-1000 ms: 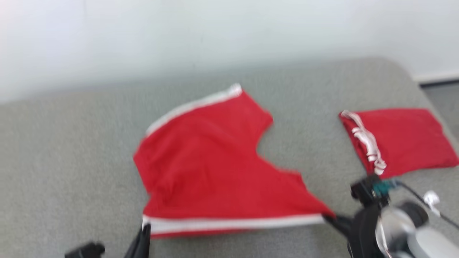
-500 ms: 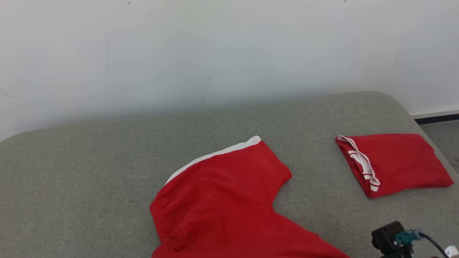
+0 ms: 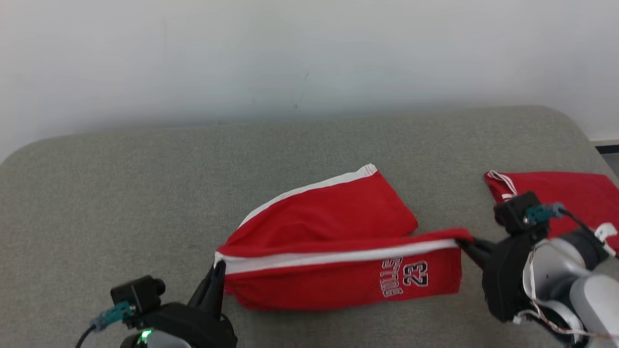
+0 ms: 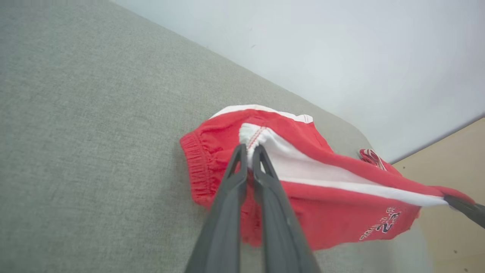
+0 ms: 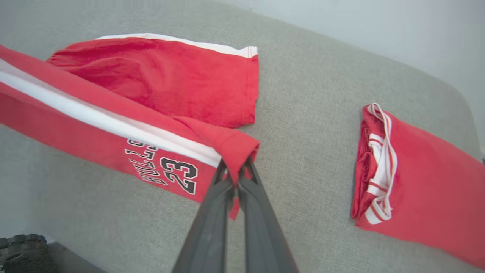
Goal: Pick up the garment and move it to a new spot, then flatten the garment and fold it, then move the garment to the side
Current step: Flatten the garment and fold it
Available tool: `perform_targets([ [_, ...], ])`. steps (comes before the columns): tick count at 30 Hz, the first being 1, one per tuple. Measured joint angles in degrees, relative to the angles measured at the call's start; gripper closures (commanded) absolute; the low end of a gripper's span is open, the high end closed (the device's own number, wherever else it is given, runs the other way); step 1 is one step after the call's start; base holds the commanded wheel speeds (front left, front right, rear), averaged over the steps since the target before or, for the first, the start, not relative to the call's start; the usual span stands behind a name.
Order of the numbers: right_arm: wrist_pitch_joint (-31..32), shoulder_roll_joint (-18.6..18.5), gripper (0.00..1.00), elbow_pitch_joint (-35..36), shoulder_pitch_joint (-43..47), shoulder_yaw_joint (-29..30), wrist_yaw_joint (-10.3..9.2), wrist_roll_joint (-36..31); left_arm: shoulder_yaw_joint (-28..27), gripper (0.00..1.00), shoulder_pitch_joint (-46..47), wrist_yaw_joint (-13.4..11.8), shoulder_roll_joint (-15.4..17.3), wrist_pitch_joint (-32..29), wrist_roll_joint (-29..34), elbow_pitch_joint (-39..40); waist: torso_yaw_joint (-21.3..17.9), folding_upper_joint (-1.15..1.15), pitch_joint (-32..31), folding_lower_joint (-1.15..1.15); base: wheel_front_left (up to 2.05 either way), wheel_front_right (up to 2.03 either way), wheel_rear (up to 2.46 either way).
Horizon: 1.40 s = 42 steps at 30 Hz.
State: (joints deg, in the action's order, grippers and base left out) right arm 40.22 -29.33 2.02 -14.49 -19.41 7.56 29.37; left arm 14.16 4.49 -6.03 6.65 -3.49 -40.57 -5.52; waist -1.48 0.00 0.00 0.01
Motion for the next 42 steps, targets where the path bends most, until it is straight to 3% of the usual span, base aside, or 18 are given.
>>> perform_targets([
  [12, -7.6, -3.4, 1.0, -17.7, -29.2, -12.7, 0.0, 0.0, 1.3, 1.0, 17.4, 1.5, -2.0, 3.3, 1.7, -8.8, 3.2, 0.01, 11.8, 0.02, 0.0, 0.0, 0.0],
  [24, -16.6, -1.1, 1.0, -32.7, -41.9, -18.7, 0.0, 1.3, 3.6, 1.0, 26.1, 2.0, -3.6, 8.6, 0.1, -16.2, 8.2, 0.02, 21.3, 0.02, 0.0, 0.0, 0.0],
  [26, -17.6, -0.5, 0.51, -34.4, -42.8, -19.9, 0.0, 2.0, 3.8, 1.0, 26.7, 2.0, -3.6, 9.3, -0.6, -17.1, 9.0, 0.02, 22.0, 0.01, 0.0, 0.0, 0.0],
  [27, -18.2, -0.2, 0.0, -35.2, -43.1, -20.5, 0.0, 2.4, 3.8, 0.86, 26.8, 1.9, -3.6, 9.9, -0.8, -17.5, 9.4, 0.01, 22.2, 0.01, 0.0, 0.0, 0.0],
  [28, -18.9, 0.1, 0.0, -35.9, -43.2, -21.0, 0.0, 2.8, 3.9, 0.53, 27.0, 2.0, -3.6, 10.3, -1.0, -17.9, 9.7, 0.01, 22.4, 0.01, 0.0, 0.0, 0.0],
  [29, -19.4, 0.3, 0.0, -36.7, -43.4, -21.4, 0.0, 3.1, 4.3, 0.0, 27.0, 2.2, -3.6, 10.8, -1.0, -18.2, 10.0, 0.02, 22.5, 0.01, 0.0, 0.0, 0.0],
  [36, -23.0, 1.6, 0.0, -40.0, -43.6, -24.5, 0.0, 6.9, 5.2, 0.0, 26.4, 3.4, -3.6, 14.9, -0.2, -19.9, 10.1, 0.01, 20.1, 0.0, 0.0, 0.0, 0.0],
  [42, -22.8, 2.3, 0.0, -41.8, -39.1, -27.5, 0.0, 12.2, 2.8, 0.0, 19.3, 3.6, -1.6, 18.2, 2.5, -17.8, 9.4, 0.0, 15.0, -0.01, 0.0, 0.0, 0.0],
])
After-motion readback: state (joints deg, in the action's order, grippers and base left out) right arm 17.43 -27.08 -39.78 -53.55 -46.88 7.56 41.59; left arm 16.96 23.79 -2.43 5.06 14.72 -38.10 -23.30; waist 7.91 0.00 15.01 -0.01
